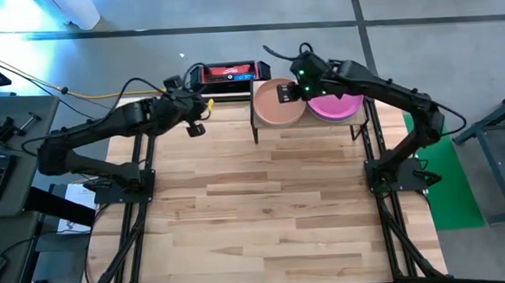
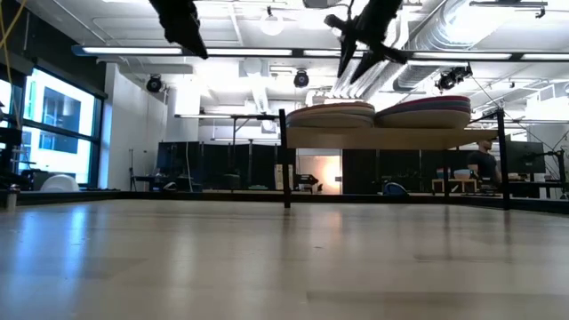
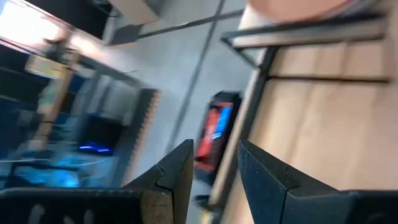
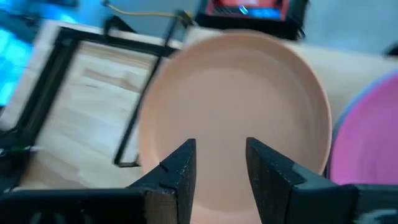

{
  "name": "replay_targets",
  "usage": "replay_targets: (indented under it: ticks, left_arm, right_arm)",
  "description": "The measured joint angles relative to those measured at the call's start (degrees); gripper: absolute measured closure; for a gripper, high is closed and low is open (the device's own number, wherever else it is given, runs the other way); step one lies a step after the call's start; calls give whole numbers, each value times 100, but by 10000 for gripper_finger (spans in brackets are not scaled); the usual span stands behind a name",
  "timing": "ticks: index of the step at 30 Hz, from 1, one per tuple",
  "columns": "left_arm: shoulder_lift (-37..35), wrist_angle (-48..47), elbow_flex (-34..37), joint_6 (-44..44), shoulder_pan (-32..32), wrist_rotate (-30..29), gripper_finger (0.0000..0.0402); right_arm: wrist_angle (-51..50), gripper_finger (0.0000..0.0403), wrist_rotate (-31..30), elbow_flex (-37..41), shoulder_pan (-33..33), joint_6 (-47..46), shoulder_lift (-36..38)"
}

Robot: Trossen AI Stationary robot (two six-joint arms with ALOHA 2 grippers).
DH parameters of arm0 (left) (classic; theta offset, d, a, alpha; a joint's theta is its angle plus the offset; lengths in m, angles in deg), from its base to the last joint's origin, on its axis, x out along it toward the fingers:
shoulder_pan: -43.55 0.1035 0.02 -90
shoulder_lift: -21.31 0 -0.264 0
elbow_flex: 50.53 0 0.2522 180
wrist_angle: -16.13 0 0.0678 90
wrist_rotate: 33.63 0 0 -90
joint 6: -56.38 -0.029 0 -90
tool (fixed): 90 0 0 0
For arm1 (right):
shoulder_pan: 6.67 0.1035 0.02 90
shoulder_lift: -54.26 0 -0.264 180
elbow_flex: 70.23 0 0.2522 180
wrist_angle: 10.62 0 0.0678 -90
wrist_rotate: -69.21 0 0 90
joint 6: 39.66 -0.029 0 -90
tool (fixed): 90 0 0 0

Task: Place and stack plates onto a shelf
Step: Return to Home Position

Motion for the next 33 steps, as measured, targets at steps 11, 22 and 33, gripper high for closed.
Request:
replay_targets:
  ticks: [11,22,33]
  left_arm:
    - [-951,-191,0,1194,456,1352,284]
    - [-2332,-242,46,2337,725,2065,284]
    - [-4319,749,1630,3182,725,2230,284]
  right_arm:
    - [753,284,211,0,315,1923,637]
    - [224,284,297,0,387,3285,1450]
    - [1562,284,1487,2786,31,3359,3633]
